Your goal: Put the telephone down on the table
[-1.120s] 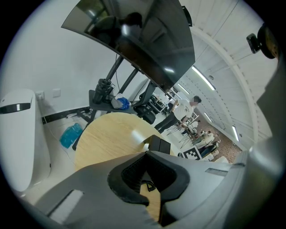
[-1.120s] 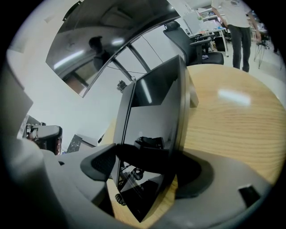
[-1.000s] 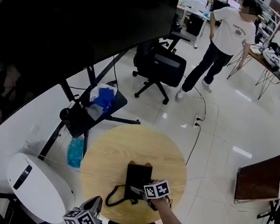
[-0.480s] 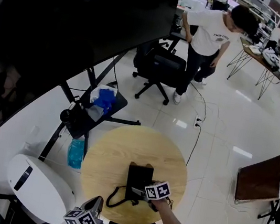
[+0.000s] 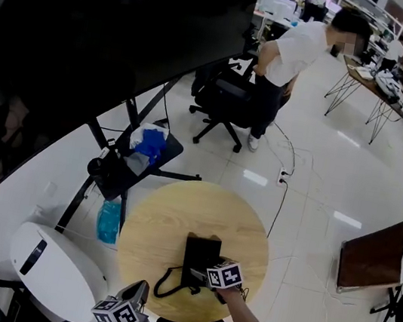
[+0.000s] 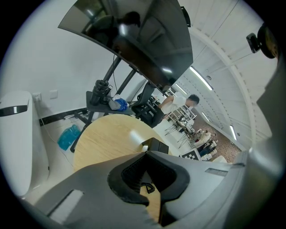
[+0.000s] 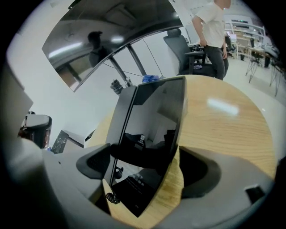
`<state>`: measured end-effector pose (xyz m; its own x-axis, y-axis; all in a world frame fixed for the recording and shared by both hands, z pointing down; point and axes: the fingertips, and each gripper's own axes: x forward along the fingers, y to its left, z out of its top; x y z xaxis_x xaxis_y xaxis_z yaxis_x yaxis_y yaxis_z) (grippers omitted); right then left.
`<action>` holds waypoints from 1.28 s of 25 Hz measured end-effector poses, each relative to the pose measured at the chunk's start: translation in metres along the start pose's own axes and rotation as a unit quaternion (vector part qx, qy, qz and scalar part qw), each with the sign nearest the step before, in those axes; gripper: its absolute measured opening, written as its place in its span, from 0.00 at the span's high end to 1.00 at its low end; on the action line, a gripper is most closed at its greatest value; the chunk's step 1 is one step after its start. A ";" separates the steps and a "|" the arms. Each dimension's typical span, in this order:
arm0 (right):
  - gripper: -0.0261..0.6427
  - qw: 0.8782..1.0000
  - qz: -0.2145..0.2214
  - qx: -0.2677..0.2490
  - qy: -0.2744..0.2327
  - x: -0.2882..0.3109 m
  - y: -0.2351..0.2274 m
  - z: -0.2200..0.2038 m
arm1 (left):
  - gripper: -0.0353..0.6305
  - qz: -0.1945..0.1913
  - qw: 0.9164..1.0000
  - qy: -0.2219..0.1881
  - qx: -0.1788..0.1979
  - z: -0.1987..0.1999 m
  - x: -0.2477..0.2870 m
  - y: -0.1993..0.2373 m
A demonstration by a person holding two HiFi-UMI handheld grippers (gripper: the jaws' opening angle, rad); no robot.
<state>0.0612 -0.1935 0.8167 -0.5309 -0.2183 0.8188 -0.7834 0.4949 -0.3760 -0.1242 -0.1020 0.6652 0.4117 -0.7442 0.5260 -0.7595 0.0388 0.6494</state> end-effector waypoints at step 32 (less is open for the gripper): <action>0.96 0.885 0.018 0.237 -0.400 -0.239 0.060 -0.005 | 0.97 -0.102 0.993 -0.013 0.064 0.003 -0.028 -0.035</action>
<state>0.1432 -0.1074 0.6005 -0.4677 -0.8298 0.3044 -0.7086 0.1462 -0.6903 -0.1106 -0.0845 0.6256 0.5519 -0.7443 0.3760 -0.7204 -0.1986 0.6645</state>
